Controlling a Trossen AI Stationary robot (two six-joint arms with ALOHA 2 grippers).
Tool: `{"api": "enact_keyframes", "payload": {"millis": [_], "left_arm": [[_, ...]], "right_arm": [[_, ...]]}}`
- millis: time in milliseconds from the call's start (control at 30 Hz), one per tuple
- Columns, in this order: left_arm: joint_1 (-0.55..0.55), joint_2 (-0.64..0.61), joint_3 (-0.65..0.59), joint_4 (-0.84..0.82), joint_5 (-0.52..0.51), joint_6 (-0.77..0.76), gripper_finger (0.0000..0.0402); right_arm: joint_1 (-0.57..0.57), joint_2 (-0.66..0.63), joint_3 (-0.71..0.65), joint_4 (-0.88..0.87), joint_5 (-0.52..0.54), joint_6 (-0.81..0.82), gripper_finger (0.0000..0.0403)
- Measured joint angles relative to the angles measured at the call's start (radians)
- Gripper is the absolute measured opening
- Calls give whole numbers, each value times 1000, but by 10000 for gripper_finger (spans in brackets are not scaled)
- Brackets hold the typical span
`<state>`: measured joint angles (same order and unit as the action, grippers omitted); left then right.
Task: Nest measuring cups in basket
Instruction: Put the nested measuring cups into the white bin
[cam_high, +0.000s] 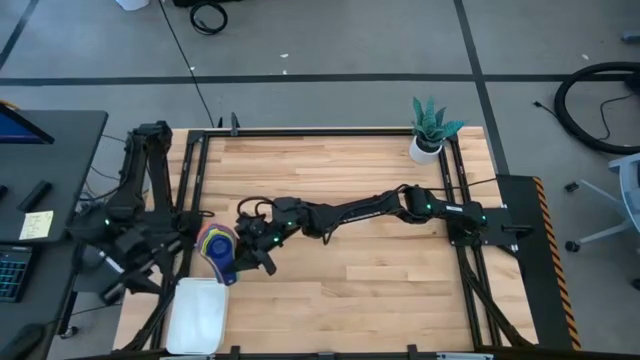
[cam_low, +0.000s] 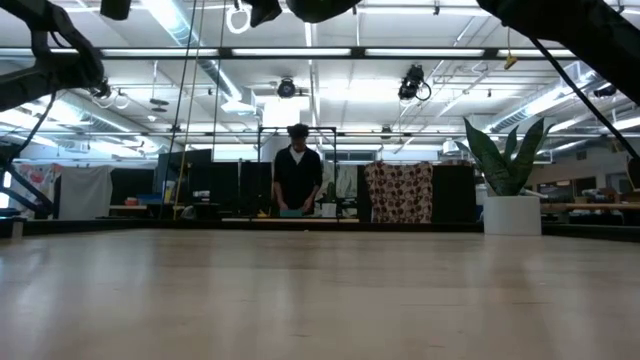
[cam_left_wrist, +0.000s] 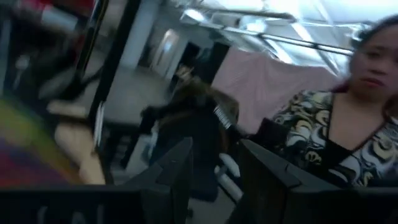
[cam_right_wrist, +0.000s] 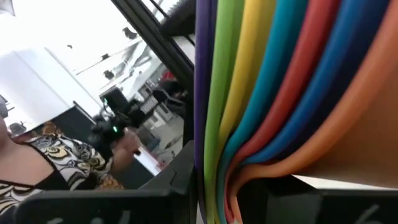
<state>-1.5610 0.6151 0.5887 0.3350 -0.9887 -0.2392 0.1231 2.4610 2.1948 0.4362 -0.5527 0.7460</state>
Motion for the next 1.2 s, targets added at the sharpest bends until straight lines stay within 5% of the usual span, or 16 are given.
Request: {"api": "enact_keyframes", "payload": {"millis": [133,400,700,1200], "left_arm": [[-13,0,52,-2,-32,119,133],[-33,0,171,-172,-98,120,133],[-42,-1,238,-287,-98,113,133],[-42,0,238,-382,-61,-41,133]], "right_arm": [[3,-2,0,-48,-50,17,77],[36,-3,-1,-117,-78,40,77],[64,-3,160,-452,84,-125,77],[108,8,162,-501,282,-249,77]]}}
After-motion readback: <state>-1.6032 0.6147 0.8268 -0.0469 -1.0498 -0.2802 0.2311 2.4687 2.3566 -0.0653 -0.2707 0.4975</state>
